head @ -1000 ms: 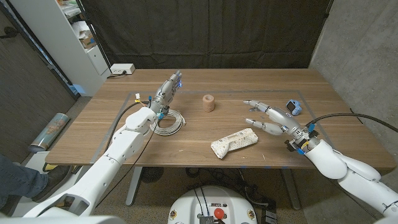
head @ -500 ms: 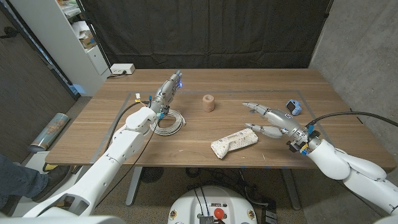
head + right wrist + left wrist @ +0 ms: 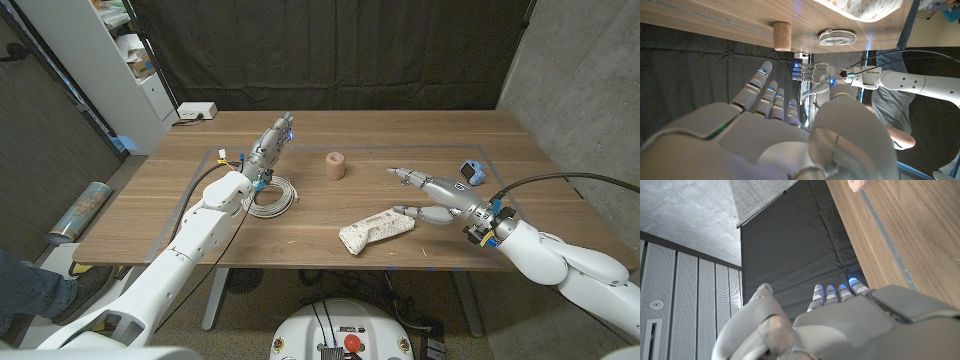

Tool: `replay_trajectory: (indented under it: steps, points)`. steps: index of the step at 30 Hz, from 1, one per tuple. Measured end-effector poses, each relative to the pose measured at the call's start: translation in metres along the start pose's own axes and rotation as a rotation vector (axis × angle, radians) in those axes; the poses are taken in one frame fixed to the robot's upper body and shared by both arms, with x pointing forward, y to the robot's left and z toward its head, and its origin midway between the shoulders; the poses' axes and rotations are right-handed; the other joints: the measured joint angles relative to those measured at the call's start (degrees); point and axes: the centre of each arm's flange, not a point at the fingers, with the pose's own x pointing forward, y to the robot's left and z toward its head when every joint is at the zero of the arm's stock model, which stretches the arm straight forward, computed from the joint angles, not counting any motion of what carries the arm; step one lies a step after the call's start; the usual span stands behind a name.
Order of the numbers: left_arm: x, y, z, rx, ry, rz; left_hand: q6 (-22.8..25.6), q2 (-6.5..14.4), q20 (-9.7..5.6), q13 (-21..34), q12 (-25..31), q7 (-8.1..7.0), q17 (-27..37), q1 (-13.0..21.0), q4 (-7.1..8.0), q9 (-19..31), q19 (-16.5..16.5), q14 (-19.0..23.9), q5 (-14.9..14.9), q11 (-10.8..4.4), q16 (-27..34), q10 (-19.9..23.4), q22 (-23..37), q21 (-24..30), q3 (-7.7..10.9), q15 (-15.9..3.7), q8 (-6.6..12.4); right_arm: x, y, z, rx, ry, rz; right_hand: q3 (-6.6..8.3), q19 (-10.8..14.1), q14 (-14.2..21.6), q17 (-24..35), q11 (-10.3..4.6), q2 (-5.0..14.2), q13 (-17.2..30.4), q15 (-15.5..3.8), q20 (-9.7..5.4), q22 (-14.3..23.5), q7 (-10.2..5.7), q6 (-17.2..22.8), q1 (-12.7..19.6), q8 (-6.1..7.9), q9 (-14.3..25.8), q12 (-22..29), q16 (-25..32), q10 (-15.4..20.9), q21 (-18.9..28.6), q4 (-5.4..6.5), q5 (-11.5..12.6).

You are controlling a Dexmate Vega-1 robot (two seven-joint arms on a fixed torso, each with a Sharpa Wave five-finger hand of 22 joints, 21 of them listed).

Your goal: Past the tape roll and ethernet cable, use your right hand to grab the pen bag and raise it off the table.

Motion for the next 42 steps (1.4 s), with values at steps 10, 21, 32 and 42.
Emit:
replay_trajectory:
  steps: [10, 21, 32, 42]
  points:
    - [0.0, 0.0, -0.002, -0.003, -0.002, -0.001, 0.0, 0.0, 0.0, 0.0, 0.0, 0.0, 0.0, 0.0, 0.0, 0.0, 0.0, 0.0, 0.0, 0.0, 0.0, 0.0, 0.3, -0.4, 0.0, 0.0, 0.0, 0.002, -0.002, 0.0, -0.045, 0.001, 0.051, 0.37, -0.2, -0.8, 0.0, 0.16, -0.62, 0.0, 0.45, 0.2, 0.0, -0.51, -1.1, 0.8, 0.03, 0.0, 0.0, -0.2, -1.1, -0.6, -0.7, 0.0]
    - [0.002, 0.001, -0.004, -0.01, -0.001, -0.006, 0.0, 0.0, 0.0, 0.0, 0.0, 0.0, 0.0, 0.0, -0.18, 0.0, 0.0, 0.0, 0.0, 0.0, 0.0, 0.0, 0.3, -0.6, -0.18, 0.0, 0.0, 0.005, -0.002, 0.003, -0.109, 0.005, 0.099, 1.11, -0.3, -1.1, 0.0, -0.33, -1.05, -0.2, 0.14, 0.93, 0.1, -1.77, -1.1, 2.4, 0.49, 0.0, 0.0, -0.2, -1.3, -1.4, -1.58, -0.6]
    - [0.005, 0.002, -0.004, -0.015, -0.008, -0.011, 0.0, 0.3, -0.01, 0.0, 0.0, 0.0, 0.0, -0.3, -0.18, 0.0, 0.0, 0.0, 0.0, 0.0, 0.0, 0.0, 0.3, -0.8, -0.18, 0.0, 0.0, 0.008, -0.002, 0.007, -0.175, 0.009, 0.142, 1.53, -0.2, -1.5, 0.0, -0.73, -1.77, -0.2, 0.55, 1.64, 0.1, -3.4, -0.1, 3.7, 0.93, 0.0, 0.0, -0.2, -1.7, -1.9, -1.99, -0.8]
    - [0.007, 0.003, -0.006, -0.023, -0.012, -0.015, 0.3, 0.3, 0.0, 0.0, -0.2, -0.31, 0.0, -0.3, -0.18, 0.0, 0.0, 0.0, 0.0, 0.0, 0.0, 0.0, 0.3, -1.0, -0.18, 0.0, 0.0, 0.011, -0.003, 0.011, -0.227, 0.01, 0.191, 1.75, 0.0, -1.0, 0.0, -0.61, -1.7, -0.2, 1.69, 2.47, 0.1, -4.18, 0.7, 4.9, 1.37, -0.2, 0.0, -0.2, -1.8, -2.1, -2.21, -1.2]
